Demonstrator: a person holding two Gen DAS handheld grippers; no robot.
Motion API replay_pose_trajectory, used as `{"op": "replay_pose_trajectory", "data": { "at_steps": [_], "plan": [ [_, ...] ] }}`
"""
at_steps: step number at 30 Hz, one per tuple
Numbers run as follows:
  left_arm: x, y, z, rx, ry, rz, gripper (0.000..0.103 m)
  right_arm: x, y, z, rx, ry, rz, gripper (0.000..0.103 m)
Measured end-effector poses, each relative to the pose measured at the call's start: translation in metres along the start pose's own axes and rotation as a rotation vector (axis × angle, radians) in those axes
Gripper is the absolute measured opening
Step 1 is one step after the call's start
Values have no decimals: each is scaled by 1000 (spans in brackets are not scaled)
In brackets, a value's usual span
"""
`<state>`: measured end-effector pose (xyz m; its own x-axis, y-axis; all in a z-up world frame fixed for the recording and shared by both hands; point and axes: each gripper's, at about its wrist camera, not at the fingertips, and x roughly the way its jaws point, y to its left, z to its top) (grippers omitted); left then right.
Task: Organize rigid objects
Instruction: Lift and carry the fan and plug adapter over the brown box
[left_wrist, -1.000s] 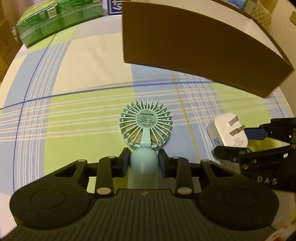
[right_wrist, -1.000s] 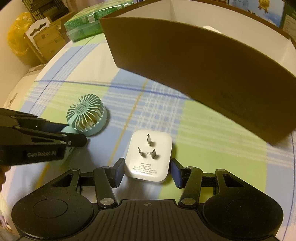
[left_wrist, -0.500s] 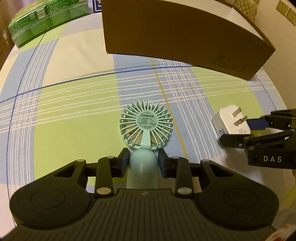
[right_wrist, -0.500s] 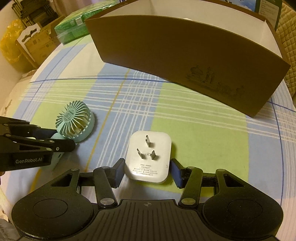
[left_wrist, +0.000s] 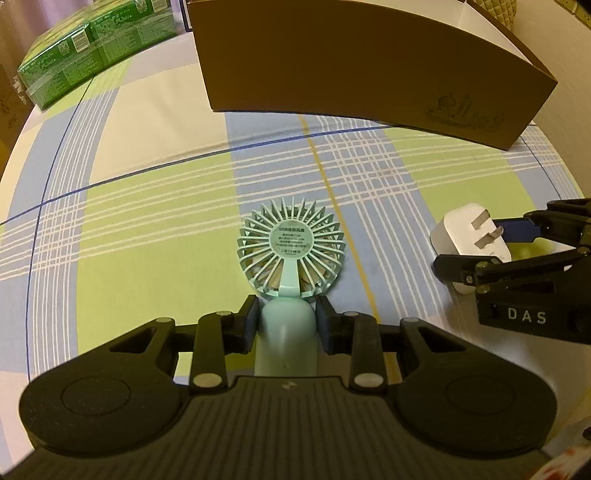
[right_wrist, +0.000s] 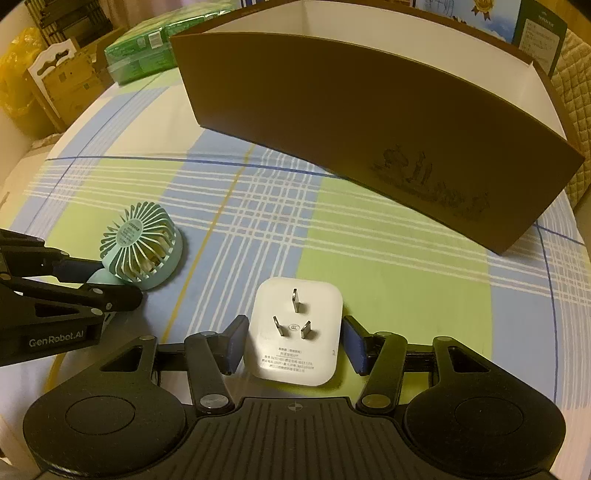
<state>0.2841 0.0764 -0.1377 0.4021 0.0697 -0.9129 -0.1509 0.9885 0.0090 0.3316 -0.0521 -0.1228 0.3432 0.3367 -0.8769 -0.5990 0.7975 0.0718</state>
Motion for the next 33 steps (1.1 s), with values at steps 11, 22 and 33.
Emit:
{"op": "replay_pose_trajectory", "data": {
  "at_steps": [11,22,33],
  "plan": [
    [-9,5,1,-18,-24,-29,28,-14,-10,-1,43,-22,12,47],
    [-32,5,10,-22,-83,-52,28,-37,-16,6,75,-66,15,47],
    [-59,5,25,-28,-154,-67,28,-58,-16,17,75,-105,30,48]
  ]
}}
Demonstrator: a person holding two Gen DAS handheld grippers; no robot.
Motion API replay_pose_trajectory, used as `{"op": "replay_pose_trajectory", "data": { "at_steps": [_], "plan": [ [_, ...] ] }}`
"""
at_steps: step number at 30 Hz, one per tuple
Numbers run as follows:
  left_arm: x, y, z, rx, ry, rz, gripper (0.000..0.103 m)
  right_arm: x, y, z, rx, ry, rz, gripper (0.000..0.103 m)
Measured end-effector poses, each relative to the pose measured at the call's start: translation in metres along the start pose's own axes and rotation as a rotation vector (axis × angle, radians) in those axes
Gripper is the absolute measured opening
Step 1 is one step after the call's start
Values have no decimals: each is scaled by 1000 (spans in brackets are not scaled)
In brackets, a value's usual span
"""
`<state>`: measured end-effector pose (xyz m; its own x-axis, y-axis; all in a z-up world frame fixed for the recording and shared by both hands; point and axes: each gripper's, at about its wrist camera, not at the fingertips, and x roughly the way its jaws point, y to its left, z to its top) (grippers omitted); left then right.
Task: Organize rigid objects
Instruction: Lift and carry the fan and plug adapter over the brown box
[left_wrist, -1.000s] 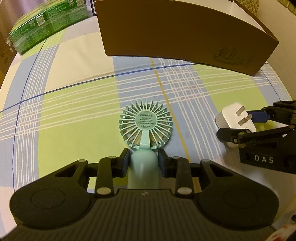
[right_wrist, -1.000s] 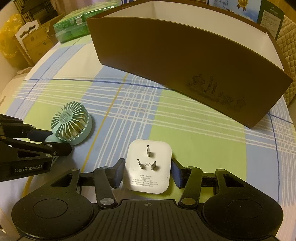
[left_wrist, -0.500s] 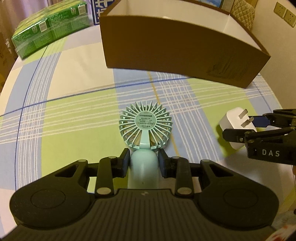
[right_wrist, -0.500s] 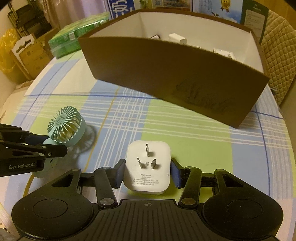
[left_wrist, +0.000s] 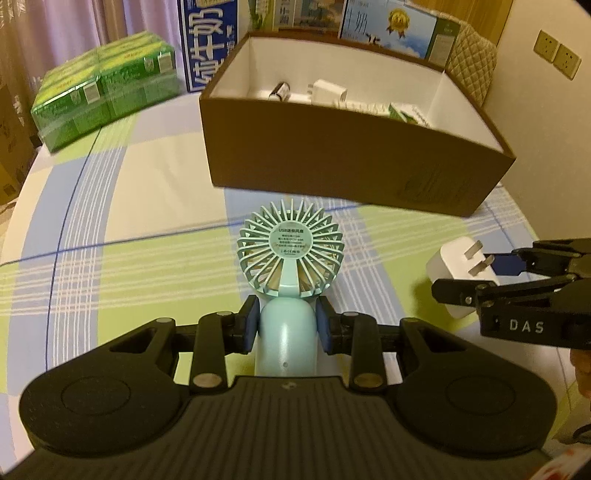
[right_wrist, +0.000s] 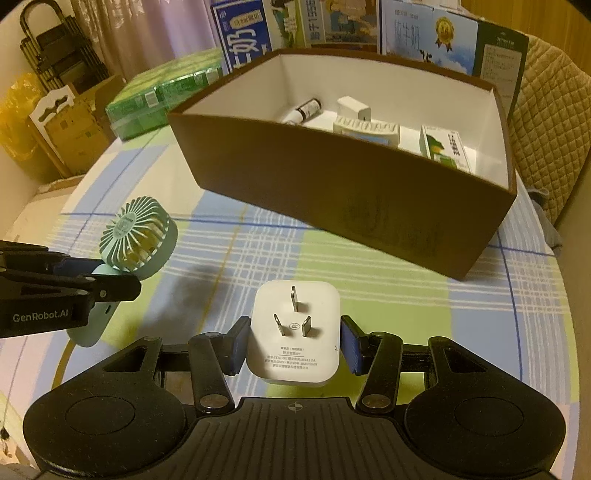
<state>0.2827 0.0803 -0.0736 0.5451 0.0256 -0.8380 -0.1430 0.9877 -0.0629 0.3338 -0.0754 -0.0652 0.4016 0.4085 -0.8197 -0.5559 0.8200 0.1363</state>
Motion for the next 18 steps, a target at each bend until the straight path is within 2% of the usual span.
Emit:
{"op": "replay_pose_trajectory", "data": {
  "at_steps": [9,18],
  "plan": [
    [-25,-6,31,23,-80,-23,28,-28,-6,27,11,-82,19,48],
    [-29,-19,91,77,-168,-41,28,-44,-31,71,29,-169,-6,48]
  ]
}}
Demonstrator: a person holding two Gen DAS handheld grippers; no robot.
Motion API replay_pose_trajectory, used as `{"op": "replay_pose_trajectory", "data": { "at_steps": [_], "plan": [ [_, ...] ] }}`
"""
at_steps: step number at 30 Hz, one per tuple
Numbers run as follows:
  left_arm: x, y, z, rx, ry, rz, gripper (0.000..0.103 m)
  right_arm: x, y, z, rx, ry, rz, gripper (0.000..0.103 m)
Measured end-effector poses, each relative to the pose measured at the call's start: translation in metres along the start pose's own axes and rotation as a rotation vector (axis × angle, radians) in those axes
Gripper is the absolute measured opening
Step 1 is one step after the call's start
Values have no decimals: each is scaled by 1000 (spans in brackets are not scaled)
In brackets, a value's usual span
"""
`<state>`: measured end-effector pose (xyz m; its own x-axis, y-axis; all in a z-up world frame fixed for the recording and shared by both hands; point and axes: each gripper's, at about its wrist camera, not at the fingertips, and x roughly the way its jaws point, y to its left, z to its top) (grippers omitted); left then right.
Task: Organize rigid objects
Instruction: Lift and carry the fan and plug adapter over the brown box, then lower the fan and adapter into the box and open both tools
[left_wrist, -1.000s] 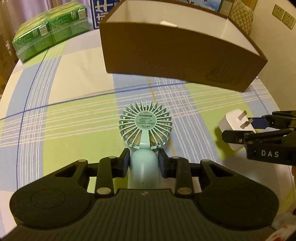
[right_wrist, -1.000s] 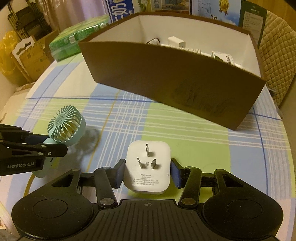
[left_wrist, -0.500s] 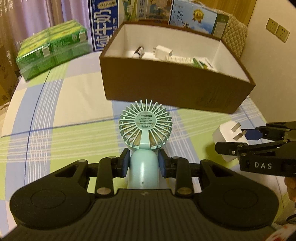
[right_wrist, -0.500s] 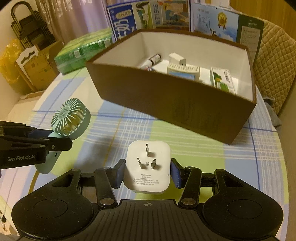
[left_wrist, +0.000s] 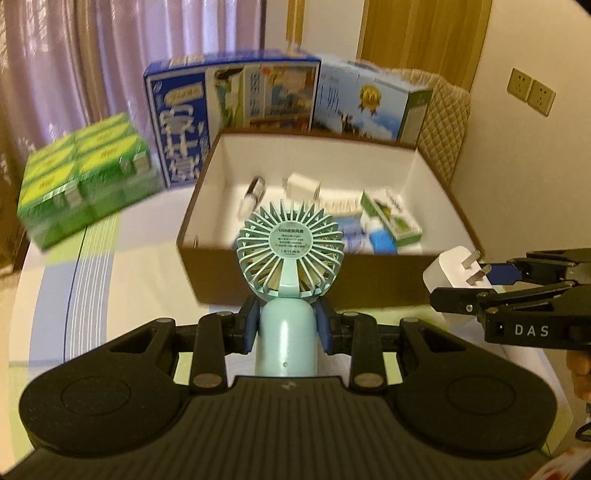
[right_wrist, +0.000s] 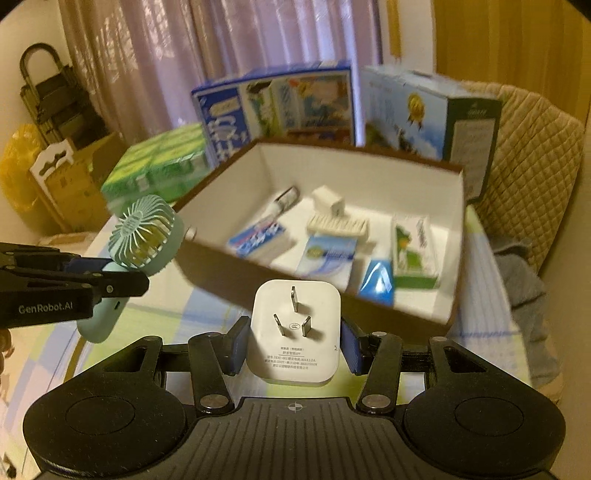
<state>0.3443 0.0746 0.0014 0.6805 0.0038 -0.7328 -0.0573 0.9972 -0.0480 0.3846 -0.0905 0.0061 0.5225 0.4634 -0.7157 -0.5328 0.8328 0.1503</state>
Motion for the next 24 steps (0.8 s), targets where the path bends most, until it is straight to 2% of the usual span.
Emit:
{"op": "replay_pose_trajectory", "data": {
  "at_steps": [9,24],
  "plan": [
    [32,-8,53,52,-38,-5,28,10,-35,41,32,-59,-44,48],
    [105,-9,102,75,27,-5,28,60,-77,77,53,-43,-100,48]
  ]
}}
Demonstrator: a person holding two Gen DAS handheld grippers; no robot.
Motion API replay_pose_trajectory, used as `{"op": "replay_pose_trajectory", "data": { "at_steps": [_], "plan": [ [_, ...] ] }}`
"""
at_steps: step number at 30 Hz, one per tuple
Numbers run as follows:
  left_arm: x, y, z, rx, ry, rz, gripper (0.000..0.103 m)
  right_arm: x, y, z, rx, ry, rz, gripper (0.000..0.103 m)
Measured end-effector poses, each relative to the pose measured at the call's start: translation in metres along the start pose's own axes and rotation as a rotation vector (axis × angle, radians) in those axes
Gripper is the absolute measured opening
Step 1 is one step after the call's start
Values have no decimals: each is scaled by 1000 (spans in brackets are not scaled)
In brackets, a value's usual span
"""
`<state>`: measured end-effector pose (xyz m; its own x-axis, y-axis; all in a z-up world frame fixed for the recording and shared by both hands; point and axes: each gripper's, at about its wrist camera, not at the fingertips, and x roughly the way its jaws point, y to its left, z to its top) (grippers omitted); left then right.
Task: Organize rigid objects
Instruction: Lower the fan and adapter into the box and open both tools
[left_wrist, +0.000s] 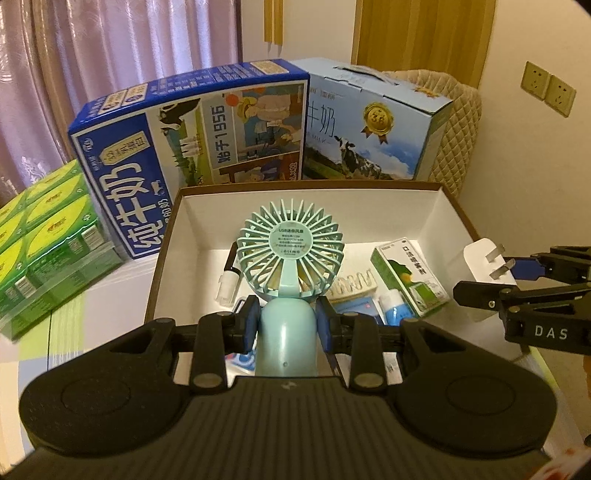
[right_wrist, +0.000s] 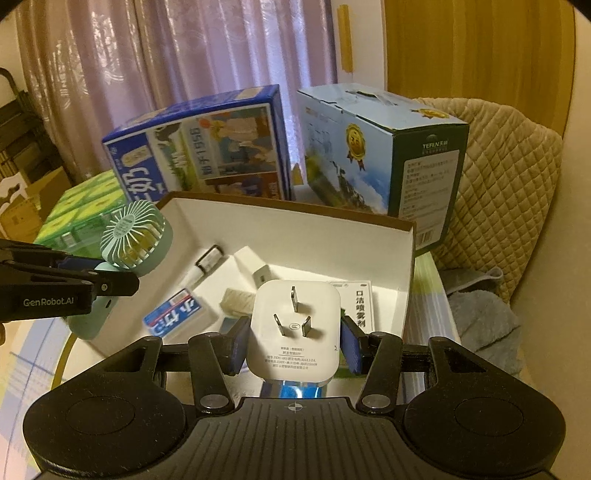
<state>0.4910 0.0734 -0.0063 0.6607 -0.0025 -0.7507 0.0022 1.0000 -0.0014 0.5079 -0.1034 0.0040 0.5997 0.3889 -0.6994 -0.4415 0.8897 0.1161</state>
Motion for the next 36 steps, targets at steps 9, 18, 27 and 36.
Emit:
{"op": "replay_pose_trajectory", "data": {
  "at_steps": [9,18,27,36],
  "plan": [
    [56,8,22,16,74,28,28,45,-13,21,7,33,-19,47],
    [107,13,27,26,149,39,28,87,-20,28,19,87,-32,47],
    [134,17,29,38,179,32,28,112,-28,35,39,113,-34,48],
    [130,22,34,33,154,22,42,133,-22,42,45,118,-45,48]
  ]
}}
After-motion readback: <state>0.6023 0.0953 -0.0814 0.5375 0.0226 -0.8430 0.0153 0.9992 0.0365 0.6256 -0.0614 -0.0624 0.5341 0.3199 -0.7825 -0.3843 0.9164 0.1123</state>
